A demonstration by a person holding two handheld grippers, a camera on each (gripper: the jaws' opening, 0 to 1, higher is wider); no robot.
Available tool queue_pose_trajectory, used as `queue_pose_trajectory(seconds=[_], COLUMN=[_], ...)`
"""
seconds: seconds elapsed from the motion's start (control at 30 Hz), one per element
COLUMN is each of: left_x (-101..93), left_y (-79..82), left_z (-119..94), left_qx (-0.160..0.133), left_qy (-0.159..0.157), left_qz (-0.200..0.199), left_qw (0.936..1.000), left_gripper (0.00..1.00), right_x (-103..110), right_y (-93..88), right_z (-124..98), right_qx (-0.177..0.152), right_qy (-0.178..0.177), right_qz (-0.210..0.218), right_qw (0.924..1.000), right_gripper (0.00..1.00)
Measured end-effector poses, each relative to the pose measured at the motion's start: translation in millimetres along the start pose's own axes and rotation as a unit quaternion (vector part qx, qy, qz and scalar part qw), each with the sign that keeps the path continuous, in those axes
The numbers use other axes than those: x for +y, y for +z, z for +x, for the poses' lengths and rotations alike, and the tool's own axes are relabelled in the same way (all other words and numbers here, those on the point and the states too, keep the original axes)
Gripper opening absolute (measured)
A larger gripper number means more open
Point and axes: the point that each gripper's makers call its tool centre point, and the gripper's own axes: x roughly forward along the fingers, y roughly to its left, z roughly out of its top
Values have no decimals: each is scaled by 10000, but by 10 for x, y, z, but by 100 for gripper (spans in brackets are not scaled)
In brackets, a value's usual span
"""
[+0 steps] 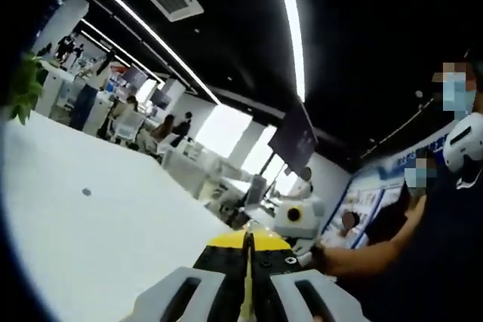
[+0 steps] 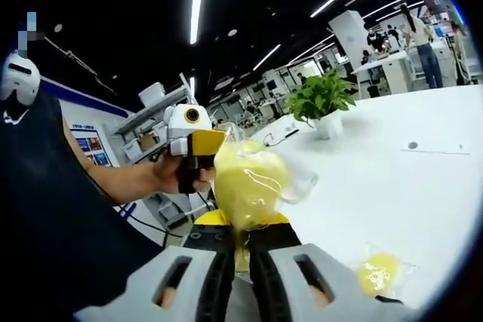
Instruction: Compare the silicone blocks by pressing each to a similar depth, holding the contact briefly, and releasing to observe deformation and rebound differences across the visible hardness samples.
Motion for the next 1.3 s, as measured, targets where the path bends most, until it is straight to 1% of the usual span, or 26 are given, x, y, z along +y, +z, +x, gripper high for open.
queue_pose_trajectory(seconds=[0.13,0.2,0.27,0.37,0.4,0.5,0.6,0.63,0.67,0.7,0.77,0.87,1.0,1.13,1.23,1.27,1.3], left_x=[-20,-21,-15,-1,7,24,14,20,40,44,24,-3,-26,-11,-17,-19,-23], left_y=[13,35,50,85,95,72,82,92,91,98,99,120,131,121,121,120,122], left_z=[19,22,30,34,29,26,12,11,7,8,15,33,60,76,70,69,68], left_qx=[112,110,75,-16,-51,-4,-17,-32,-30,-45,-65,-94,-63,-22,-16,-10,-8], left_qy=[50,57,119,164,157,217,232,261,298,277,251,183,130,147,116,115,116], left_qz=[245,200,389,189,-67,57,77,24,-162,-198,-103,-115,-60,-44,-50,-51,-40], left_qw=[9996,9997,9991,9997,9998,9997,9997,9997,9994,9994,9996,9997,9999,9999,9999,9999,9999], left_gripper=[0,0,0,0,0,0,0,0,0,0,0,0,0,0,0,0,0], right_x=[13,14,-3,-28,-40,-65,-63,-59,-49,-48,-61,-71,-93,-117,-160,-166,-164], right_y=[10,34,49,86,97,73,81,87,85,91,100,130,133,122,114,115,125], right_z=[-7,-5,1,16,22,35,45,51,54,57,54,39,25,29,44,48,57], right_qx=[-22,-70,-106,-173,-216,-187,-242,-281,-268,-288,-314,-388,-464,-500,-519,-530,-577], right_qy=[1,-2,-23,-47,-92,-103,-80,-100,-79,-90,-113,-139,-167,-226,-317,-341,-346], right_qz=[-23,-128,-140,-42,-123,-130,-87,-129,-113,-110,-132,-27,20,19,-18,-69,-233], right_qw=[10000,9999,9998,9998,9996,9997,9996,9995,9995,9995,9994,9991,9988,9985,9981,9980,9975], right_gripper=[3,3,3,4,4,5,6,6,6,6,7,7,9,11,13,14,15])
